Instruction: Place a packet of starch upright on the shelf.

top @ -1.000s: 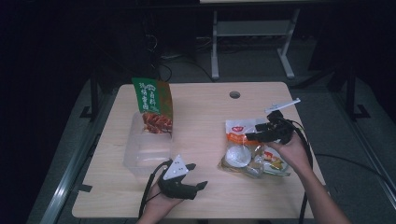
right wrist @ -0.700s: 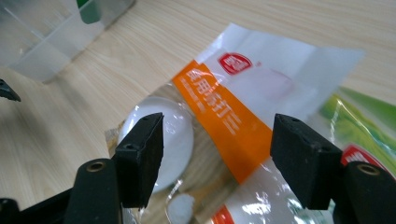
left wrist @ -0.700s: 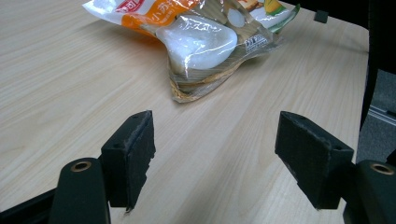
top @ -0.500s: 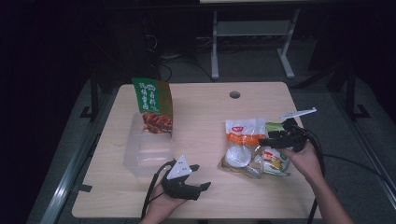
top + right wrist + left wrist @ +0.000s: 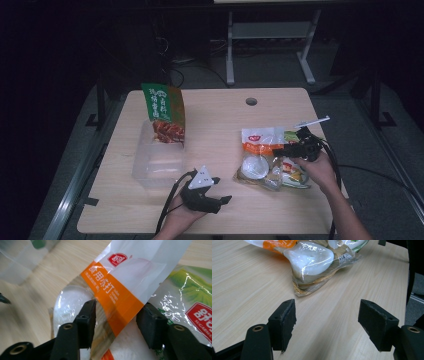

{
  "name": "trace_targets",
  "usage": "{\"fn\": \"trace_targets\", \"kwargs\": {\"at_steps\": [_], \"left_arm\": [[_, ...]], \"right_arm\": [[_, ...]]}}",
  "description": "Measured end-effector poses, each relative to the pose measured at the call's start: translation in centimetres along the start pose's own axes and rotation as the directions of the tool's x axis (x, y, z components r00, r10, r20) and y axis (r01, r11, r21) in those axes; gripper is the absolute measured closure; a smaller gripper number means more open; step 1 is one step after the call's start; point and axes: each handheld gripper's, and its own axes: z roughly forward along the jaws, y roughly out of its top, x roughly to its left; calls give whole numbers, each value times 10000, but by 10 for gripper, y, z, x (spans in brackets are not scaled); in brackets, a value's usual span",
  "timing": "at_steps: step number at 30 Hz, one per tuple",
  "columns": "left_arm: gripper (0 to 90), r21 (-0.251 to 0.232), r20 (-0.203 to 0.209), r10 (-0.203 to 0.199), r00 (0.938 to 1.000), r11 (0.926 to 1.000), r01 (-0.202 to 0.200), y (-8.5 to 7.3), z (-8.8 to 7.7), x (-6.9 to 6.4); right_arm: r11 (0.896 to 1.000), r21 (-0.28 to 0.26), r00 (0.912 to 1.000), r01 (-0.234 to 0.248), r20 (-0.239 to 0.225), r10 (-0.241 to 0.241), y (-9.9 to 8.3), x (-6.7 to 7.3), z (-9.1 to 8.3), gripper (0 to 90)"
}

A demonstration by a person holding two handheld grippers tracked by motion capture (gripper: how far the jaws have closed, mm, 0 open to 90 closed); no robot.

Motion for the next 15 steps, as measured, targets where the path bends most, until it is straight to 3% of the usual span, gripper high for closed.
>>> {"fn": "trace_targets", "kwargs": {"at_steps": [5, 10, 15], "left_arm": [[299, 85, 7, -70, 10000, 9999, 70, 2, 4, 4], [298, 136, 72, -123, 9999, 9998, 122, 3, 6, 3], [299, 47, 88, -215, 9997, 9998, 215, 7, 9, 5]], "right_arm": [[9999, -110, 9999, 116, 52, -115, 1, 1, 0, 713], [9991, 66, 9988, 418, -239, -416, 1, 6, -2, 862], [9961, 19, 9956, 886, -308, -885, 1, 16, -8, 895]]}}
